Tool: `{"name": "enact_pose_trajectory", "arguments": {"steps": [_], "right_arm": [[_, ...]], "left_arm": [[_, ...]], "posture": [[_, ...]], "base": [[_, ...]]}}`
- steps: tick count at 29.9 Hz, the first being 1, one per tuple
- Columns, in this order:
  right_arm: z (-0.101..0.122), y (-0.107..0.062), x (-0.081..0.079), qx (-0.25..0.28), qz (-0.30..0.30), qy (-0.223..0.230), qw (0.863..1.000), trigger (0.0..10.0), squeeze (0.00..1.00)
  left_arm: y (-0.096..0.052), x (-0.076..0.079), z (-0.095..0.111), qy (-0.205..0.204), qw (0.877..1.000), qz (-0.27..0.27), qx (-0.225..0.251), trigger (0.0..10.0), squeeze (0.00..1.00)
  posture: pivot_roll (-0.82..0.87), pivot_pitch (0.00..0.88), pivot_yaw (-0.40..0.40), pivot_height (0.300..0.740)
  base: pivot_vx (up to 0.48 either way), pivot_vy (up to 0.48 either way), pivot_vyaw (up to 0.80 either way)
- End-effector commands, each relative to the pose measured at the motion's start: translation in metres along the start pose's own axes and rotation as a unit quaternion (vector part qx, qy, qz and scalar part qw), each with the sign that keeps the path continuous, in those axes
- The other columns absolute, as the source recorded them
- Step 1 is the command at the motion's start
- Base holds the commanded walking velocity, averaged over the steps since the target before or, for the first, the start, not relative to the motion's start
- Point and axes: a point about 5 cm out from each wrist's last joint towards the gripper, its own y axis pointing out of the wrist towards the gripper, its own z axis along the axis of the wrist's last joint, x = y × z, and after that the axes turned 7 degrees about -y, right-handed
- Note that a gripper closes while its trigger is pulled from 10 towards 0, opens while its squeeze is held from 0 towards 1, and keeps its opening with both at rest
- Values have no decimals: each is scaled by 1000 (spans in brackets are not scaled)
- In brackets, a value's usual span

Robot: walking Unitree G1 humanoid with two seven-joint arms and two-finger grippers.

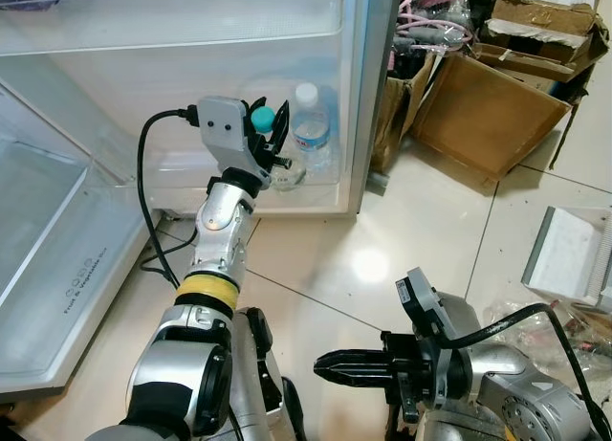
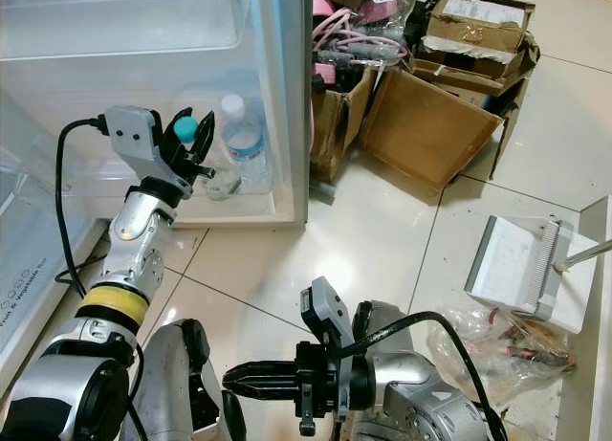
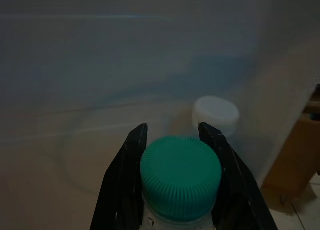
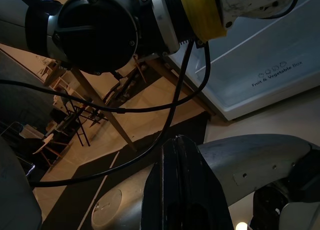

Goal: Restocking fridge

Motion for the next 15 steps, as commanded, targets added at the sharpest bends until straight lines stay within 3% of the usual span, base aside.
{"name": "enact_pose_trajectory", "arguments": {"steps": [1, 9, 14, 15], "right_arm": [[-5, 2, -5, -1, 11, 7, 1000, 10000, 0], [-1, 0, -4, -1, 15, 1, 1000, 10000, 0], [1, -3, -3, -2, 15, -4, 1000, 10000, 0], [2, -4, -3, -2, 16, -7, 1000, 10000, 0]], "left_arm": [[-10, -3, -14, 4, 999, 2, -36, 10000, 1000], [-10, -9, -9, 6, 1000, 8, -26, 10000, 1000], [-15, -22, 1, 3, 999, 42, -3, 10000, 1000], [-17, -29, 5, -5, 998, 58, 5, 10000, 494]], "posture": [[-120, 504, 103, 490], [-123, 492, 102, 490], [-127, 477, 99, 490], [-127, 469, 98, 490]], "base": [[0, 0, 0], [0, 0, 0], [0, 0, 0], [0, 0, 0]]}}
